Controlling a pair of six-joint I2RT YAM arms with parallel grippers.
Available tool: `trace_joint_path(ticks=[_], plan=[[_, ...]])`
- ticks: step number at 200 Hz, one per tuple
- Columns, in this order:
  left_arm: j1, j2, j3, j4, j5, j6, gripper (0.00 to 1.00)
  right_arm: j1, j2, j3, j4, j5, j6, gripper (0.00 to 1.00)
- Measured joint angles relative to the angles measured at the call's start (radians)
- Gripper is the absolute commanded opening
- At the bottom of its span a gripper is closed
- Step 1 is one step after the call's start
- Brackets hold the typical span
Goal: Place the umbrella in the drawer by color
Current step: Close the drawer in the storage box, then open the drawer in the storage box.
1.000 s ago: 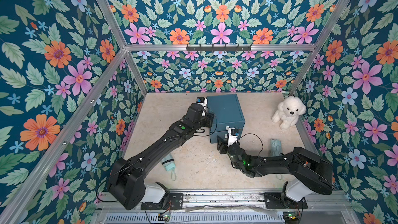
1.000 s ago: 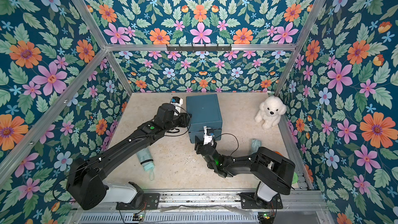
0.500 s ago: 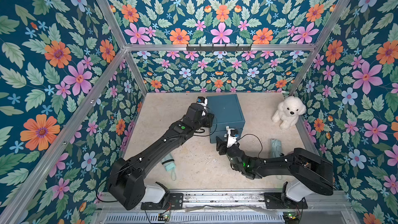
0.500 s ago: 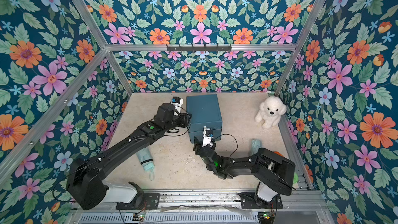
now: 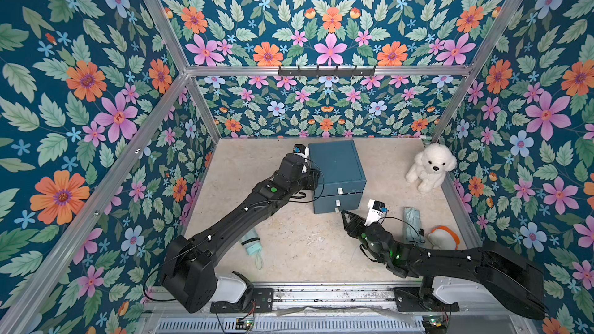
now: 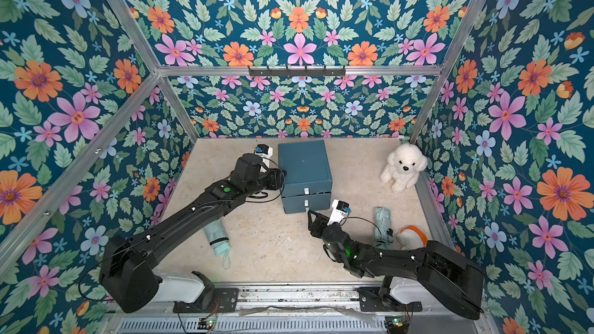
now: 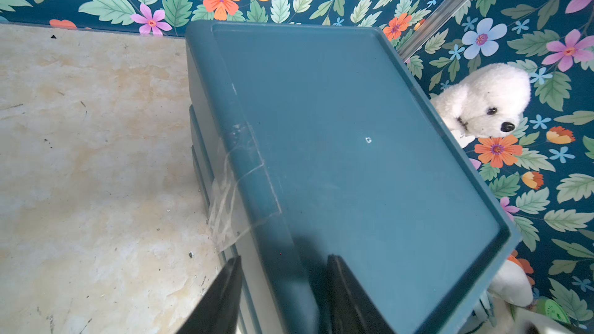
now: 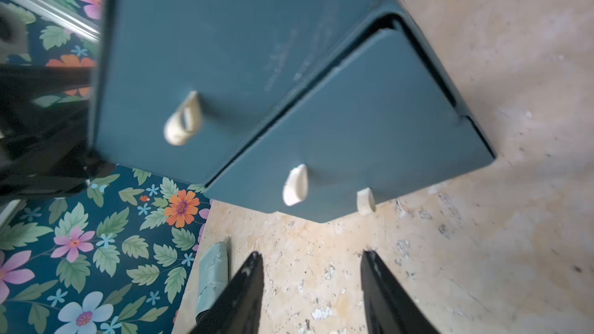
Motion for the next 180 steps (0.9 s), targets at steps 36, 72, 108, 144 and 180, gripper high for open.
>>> trace_joint_path(ticks=[36, 72, 108, 144, 180], plan=[[0.001, 0.002, 0.003, -0.002, 0.000, -0.006, 0.48, -0.079, 0.114, -0.026, 0.157, -0.130, 0.106, 0.48], [0.003, 0.003, 0.003, -0.003, 0.003, -0.011, 0.47, -0.138, 0.280, -0.036, 0.328, -0.226, 0.182, 0.48], [0.005, 0.002, 0.001, -0.002, 0.008, -0.013, 0.47, -0.158, 0.479, -0.007, 0.503, -0.307, 0.235, 0.46], [0.007, -0.006, -0.003, -0.004, 0.006, -0.009, 0.47, -0.178, 0.644, -0.010, 0.698, -0.338, 0.284, 0.43], [0.009, -0.008, -0.006, -0.005, 0.006, -0.002, 0.47, -0.191, 0.723, -0.012, 0.820, -0.357, 0.310, 0.43]])
